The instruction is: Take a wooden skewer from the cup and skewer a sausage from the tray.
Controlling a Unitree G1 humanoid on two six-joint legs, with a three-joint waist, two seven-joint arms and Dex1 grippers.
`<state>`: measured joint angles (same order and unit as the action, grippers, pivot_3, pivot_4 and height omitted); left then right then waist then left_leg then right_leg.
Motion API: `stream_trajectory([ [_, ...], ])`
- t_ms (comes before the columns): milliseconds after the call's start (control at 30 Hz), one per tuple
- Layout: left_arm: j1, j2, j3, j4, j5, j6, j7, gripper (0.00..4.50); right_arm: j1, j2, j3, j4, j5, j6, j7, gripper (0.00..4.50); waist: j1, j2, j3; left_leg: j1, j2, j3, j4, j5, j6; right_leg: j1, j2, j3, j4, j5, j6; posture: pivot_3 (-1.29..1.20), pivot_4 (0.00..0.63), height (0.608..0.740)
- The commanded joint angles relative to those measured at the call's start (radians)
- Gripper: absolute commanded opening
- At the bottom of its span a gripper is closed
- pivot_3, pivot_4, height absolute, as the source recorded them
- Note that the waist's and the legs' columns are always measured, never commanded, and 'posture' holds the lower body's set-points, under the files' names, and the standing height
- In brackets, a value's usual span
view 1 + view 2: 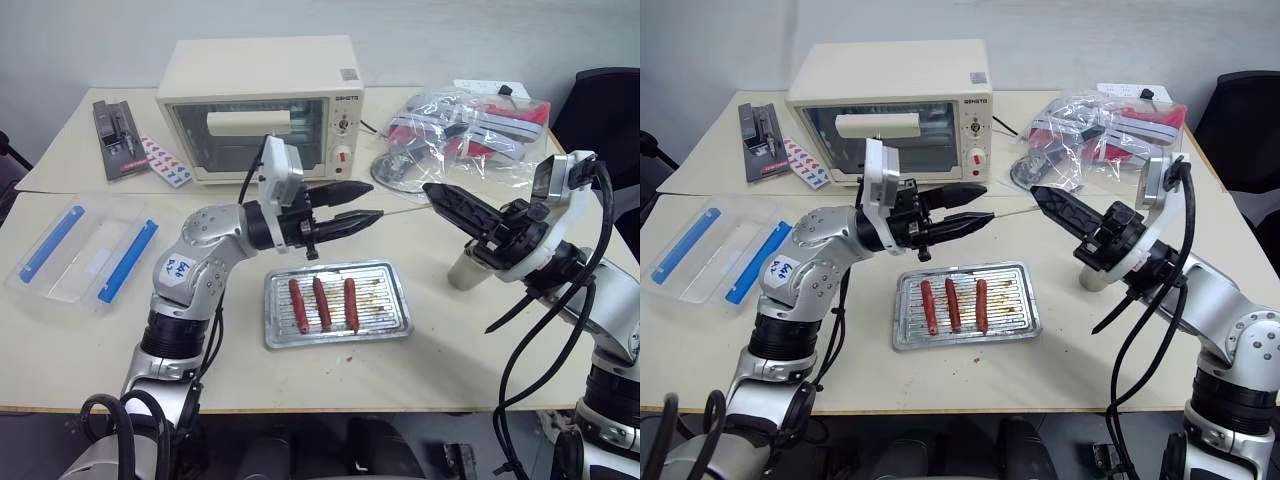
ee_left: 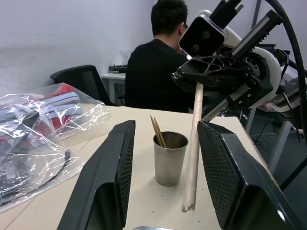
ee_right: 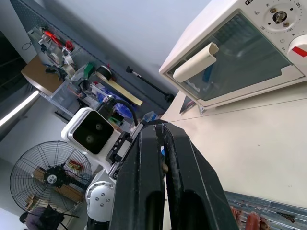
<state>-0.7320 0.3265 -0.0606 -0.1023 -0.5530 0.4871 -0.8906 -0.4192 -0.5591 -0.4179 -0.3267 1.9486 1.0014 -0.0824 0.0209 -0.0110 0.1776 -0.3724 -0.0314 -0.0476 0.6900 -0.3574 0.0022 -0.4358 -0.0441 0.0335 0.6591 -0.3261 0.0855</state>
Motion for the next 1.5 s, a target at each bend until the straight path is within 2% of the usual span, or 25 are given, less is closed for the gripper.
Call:
stream_trajectory([
  [33, 0.002, 0.006, -0.008, -0.046, -0.019, 0.005, -0.021, 2.18, -0.003, 0.006, -0.019, -0.038, 0.024, -0.014, 0.017, 0.0, 0.0, 0.0, 0.0, 0.0, 0.0, 0.0, 0.0, 0.0, 0.0, 0.0, 0.0, 0.0, 0.0, 0.0, 0.0, 0.0, 0.15, 0.74],
  [433, 0.009, -0.011, -0.009, -0.045, -0.019, 0.008, -0.025, 2.18, -0.01, -0.008, -0.013, -0.03, 0.024, 0.002, 0.057, 0.0, 0.0, 0.0, 0.0, 0.0, 0.0, 0.0, 0.0, 0.0, 0.0, 0.0, 0.0, 0.0, 0.0, 0.0, 0.0, 0.0, 0.15, 0.74],
  [467, 0.01, -0.015, -0.007, -0.044, -0.021, 0.007, -0.024, 1.82, -0.01, -0.008, -0.013, -0.029, 0.024, 0.002, 0.057, 0.0, 0.0, 0.0, 0.0, 0.0, 0.0, 0.0, 0.0, 0.0, 0.0, 0.0, 0.0, 0.0, 0.0, 0.0, 0.0, 0.0, 0.15, 0.74],
  [500, 0.011, -0.016, -0.005, -0.044, -0.022, 0.007, -0.023, 1.74, -0.009, -0.008, -0.012, -0.03, 0.024, 0.001, 0.057, 0.0, 0.0, 0.0, 0.0, 0.0, 0.0, 0.0, 0.0, 0.0, 0.0, 0.0, 0.0, 0.0, 0.0, 0.0, 0.0, 0.0, 0.15, 0.74],
  [667, 0.003, -0.026, 0.002, -0.052, -0.041, 0.025, -0.017, 0.58, -0.007, -0.008, -0.013, -0.031, 0.024, 0.0, 0.058, 0.0, 0.0, 0.0, 0.0, 0.0, 0.0, 0.0, 0.0, 0.0, 0.0, 0.0, 0.0, 0.0, 0.0, 0.0, 0.0, 0.0, 0.15, 0.74],
  [933, -0.003, -0.037, 0.001, -0.064, -0.061, 0.04, -0.011, 0.58, -0.005, -0.003, -0.012, -0.038, 0.024, -0.008, 0.051, 0.0, 0.0, 0.0, 0.0, 0.0, 0.0, 0.0, 0.0, 0.0, 0.0, 0.0, 0.0, 0.0, 0.0, 0.0, 0.0, 0.0, 0.15, 0.74],
  [1067, -0.006, -0.05, 0.016, -0.061, -0.078, 0.044, -0.002, 0.02, 0.001, 0.002, -0.01, -0.05, 0.024, -0.019, 0.041, 0.0, 0.0, 0.0, 0.0, 0.0, 0.0, 0.0, 0.0, 0.0, 0.0, 0.0, 0.0, 0.0, 0.0, 0.0, 0.0, 0.0, 0.15, 0.74],
  [1233, -0.011, -0.05, 0.022, -0.059, -0.082, 0.049, 0.0, 0.02, 0.017, 0.005, -0.004, -0.074, 0.024, -0.045, 0.023, 0.0, 0.0, 0.0, 0.0, 0.0, 0.0, 0.0, 0.0, 0.0, 0.0, 0.0, 0.0, 0.0, 0.0, 0.0, 0.0, 0.0, 0.15, 0.74],
  [1400, -0.02, -0.041, 0.022, -0.047, -0.066, 0.046, 0.013, 0.0, 0.026, -0.007, -0.005, -0.082, 0.024, -0.05, 0.019, 1.17, 0.0, 0.0, 0.0, 0.0, 0.0, 0.0, 0.0, 0.0, 0.0, 0.0, 0.0, 0.0, 0.0, 0.0, 0.0, 0.0, 0.15, 0.74],
  [1500, -0.006, -0.004, 0.032, -0.051, -0.06, 0.052, 0.004, 0.0, 0.033, -0.062, -0.008, -0.084, 0.024, -0.045, 0.001, 1.93, 0.0, 0.0, 0.0, 0.0, 0.0, 0.0, 0.0, 0.0, 0.0, 0.0, 0.0, 0.0, 0.0, 0.0, 0.0, 0.0, 0.15, 0.74],
])
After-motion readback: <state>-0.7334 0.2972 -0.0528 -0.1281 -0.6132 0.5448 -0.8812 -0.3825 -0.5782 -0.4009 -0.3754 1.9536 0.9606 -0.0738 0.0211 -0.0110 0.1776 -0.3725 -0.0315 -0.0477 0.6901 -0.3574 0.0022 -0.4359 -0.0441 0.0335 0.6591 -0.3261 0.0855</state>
